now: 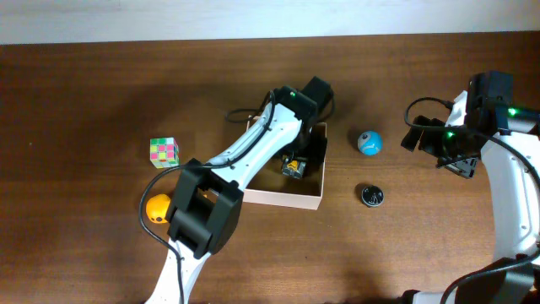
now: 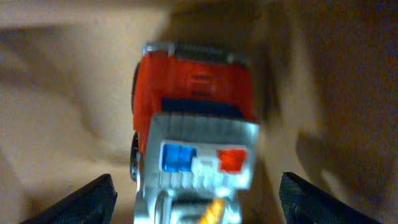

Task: Pack container
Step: 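Carry the toy truck with the left gripper into the white box and release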

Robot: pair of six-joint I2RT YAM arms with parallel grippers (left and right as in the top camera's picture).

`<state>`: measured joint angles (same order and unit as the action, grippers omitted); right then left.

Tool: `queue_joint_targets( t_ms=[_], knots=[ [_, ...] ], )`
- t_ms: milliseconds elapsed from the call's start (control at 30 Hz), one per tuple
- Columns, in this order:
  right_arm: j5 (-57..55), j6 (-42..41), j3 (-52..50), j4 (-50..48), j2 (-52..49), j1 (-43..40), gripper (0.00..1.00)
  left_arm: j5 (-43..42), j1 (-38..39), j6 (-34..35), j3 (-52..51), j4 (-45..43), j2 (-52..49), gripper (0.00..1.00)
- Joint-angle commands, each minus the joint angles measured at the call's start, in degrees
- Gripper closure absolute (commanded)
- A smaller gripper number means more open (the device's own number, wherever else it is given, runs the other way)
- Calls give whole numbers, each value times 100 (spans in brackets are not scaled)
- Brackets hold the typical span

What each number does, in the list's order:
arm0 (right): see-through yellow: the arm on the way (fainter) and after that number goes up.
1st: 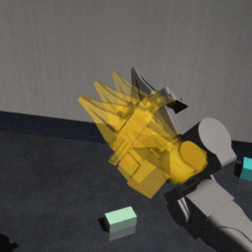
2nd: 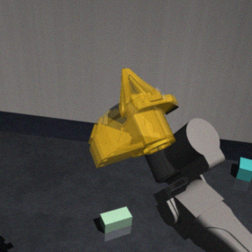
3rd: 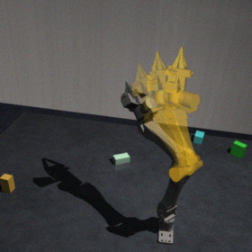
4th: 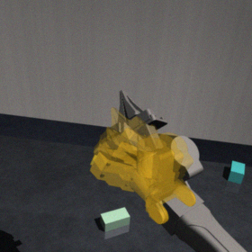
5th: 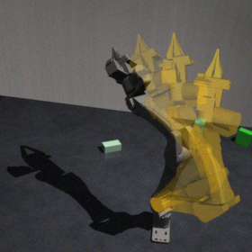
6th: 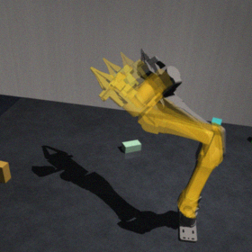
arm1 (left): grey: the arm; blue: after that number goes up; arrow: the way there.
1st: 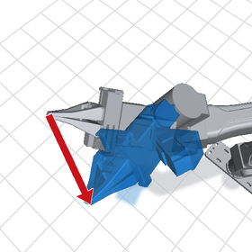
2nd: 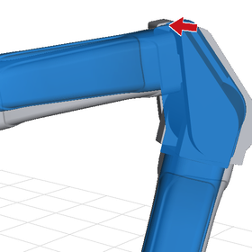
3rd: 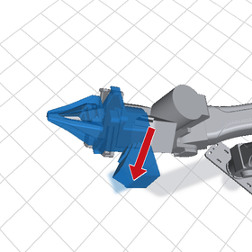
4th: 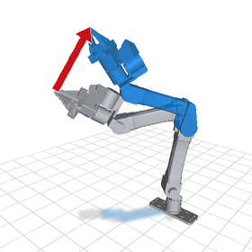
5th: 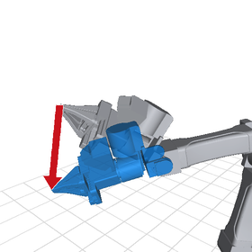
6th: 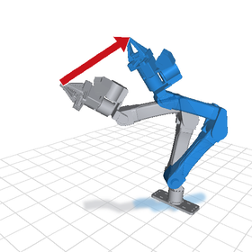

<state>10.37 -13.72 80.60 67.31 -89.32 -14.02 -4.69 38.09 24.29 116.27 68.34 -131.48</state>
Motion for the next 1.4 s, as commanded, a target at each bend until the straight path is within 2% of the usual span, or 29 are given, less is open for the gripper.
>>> queue_joint_targets(
  t_ms=[0,33,67,167,233,300,567,700,833,933,1133,1300,1367],
  knots=[
    [-72,-4,94,11,-33,-35,1,205,-2,46,511,284,629,14],
    [-72,-2,94,11,-33,-35,1,295,2,44,549,385,706,14],
    [-74,-2,94,11,-33,-35,1,431,2,4,555,494,791,23],
    [-74,-2,94,11,-33,-35,1,1067,0,-11,555,905,868,65],
    [-74,-2,94,11,-33,-35,1,1364,0,-13,466,1084,837,78],
    [-74,-2,94,9,-33,-35,1,1440,0,-13,243,1034,837,85],
    [-74,-2,94,11,-33,-35,1,1683,-13,-11,-1294,42,826,85],
    [-74,-2,94,13,-33,-35,1,1703,-116,-17,-1746,-560,826,85],
    [-74,-2,94,11,-33,-35,1,1419,-129,-363,-1797,-1036,826,85],
    [-76,0,94,11,-33,-35,1,876,-96,-463,-1797,-1261,828,85],
    [-151,-2,94,0,-33,-35,1,562,-101,-466,-1725,-1303,872,87],
    [-306,-2,94,2,-33,-35,1,-74,-103,-557,-1631,-1373,1080,86],
    [-317,-2,94,4,-33,-35,1,-44,-103,-619,-1596,-1408,1180,87]
  ],
)
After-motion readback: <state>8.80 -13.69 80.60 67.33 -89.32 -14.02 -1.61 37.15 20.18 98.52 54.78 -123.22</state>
